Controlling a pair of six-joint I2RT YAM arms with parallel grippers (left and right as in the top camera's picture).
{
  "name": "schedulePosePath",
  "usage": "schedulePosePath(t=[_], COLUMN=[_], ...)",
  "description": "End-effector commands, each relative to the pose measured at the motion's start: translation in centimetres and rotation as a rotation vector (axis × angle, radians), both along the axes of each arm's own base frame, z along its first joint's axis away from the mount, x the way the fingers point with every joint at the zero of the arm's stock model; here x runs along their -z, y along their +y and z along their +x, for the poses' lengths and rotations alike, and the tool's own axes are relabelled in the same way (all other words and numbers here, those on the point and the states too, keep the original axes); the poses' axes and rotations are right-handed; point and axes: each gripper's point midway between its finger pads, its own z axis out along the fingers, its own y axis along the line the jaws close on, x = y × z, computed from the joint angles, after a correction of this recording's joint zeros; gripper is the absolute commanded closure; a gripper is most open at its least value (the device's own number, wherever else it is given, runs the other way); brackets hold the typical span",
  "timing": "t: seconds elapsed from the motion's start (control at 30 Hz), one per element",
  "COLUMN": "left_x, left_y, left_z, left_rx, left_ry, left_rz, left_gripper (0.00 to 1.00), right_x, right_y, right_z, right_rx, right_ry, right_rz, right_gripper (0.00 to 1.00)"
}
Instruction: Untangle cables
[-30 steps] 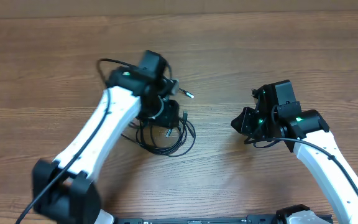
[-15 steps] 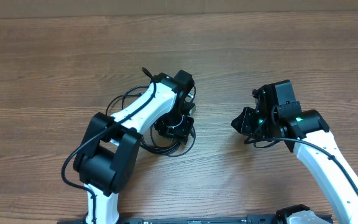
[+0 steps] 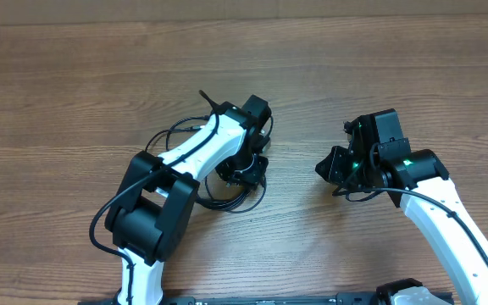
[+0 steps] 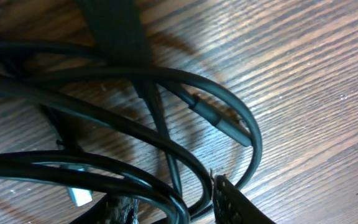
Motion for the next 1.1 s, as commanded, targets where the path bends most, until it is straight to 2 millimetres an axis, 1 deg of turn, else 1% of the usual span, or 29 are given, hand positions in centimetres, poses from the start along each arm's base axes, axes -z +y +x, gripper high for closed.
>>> schedulePosePath(t=[0.0, 0.03, 0.1, 0.27, 0.37, 0.4, 0.47, 0.53, 0.6, 0.67, 0.8, 0.83, 0.87, 0.9, 0.93, 1.0, 1.07], left_x=[0.6, 0.8, 1.0, 1.1, 1.0, 0.4, -0.4, -2.0, -4.0, -6.5, -12.7, -14.2, -16.4, -17.7, -19.6, -22.5, -24.9], left_y=[-0.1, -0.1, 0.0, 0.2, 0.8, 1.2, 1.2, 1.0, 0.5, -0.2, -1.2, -1.4, -1.9, -2.3, -2.9, -3.6, -3.8], left_z=[-0.8, -0.9, -1.2, -1.5, -1.2, -0.9, -0.6, 0.1, 1.0, 2.1, 3.7, 3.9, 3.9, 3.8, 3.6, 3.0, 2.6], left_rx=[0.001, -0.004, -0.015, -0.031, -0.081, -0.098, -0.103, -0.098, -0.098, -0.093, -0.098, -0.093, -0.078, -0.066, -0.042, -0.016, -0.008], left_ry=[0.013, 0.015, 0.022, 0.033, 0.029, 0.027, 0.022, 0.001, -0.038, -0.096, -0.228, -0.254, -0.284, -0.301, -0.322, -0.360, -0.403], left_rz=[0.026, 0.027, 0.033, 0.043, 0.077, 0.098, 0.094, 0.076, 0.048, 0.006, -0.090, -0.118, -0.172, -0.210, -0.267, -0.352, -0.409], left_gripper=[0.62, 0.63, 0.69, 0.96, 0.96, 0.96, 0.96, 0.96, 0.96, 0.96, 0.96, 0.96, 0.96, 0.96, 0.96, 0.96, 0.96], right_x=[-1.3, -1.3, -1.3, -1.3, -1.3, -1.2, -1.2, -1.2, -1.2, -1.2, -1.3, -1.5, -1.8, -2.0, -2.3, -3.1, -3.6], right_y=[0.0, 0.0, 0.0, 0.0, 0.0, 0.0, 0.0, 0.0, 0.0, 0.0, 0.1, 0.3, 0.8, 1.2, 1.6, 2.7, 3.2], right_z=[0.5, 0.5, 0.5, 0.5, 0.5, 0.5, 0.5, 0.5, 0.5, 0.5, 0.6, 0.7, 0.7, 0.8, 0.8, 1.0, 1.4], right_rx=[-0.003, -0.003, -0.003, -0.004, -0.003, -0.003, -0.004, -0.004, -0.004, -0.004, -0.005, -0.011, -0.025, -0.034, -0.046, -0.097, -0.110], right_ry=[-0.047, -0.047, -0.047, -0.047, -0.046, -0.044, -0.043, -0.044, -0.044, -0.045, -0.051, -0.055, -0.060, -0.065, -0.072, -0.107, -0.129], right_rz=[0.000, 0.000, 0.000, 0.000, -0.001, -0.001, -0.002, -0.001, -0.001, -0.001, 0.002, 0.017, 0.046, 0.066, 0.091, 0.146, 0.175], right_gripper=[0.82, 0.82, 0.82, 0.82, 0.82, 0.82, 0.82, 0.81, 0.81, 0.81, 0.81, 0.78, 0.75, 0.74, 0.72, 0.68, 0.63])
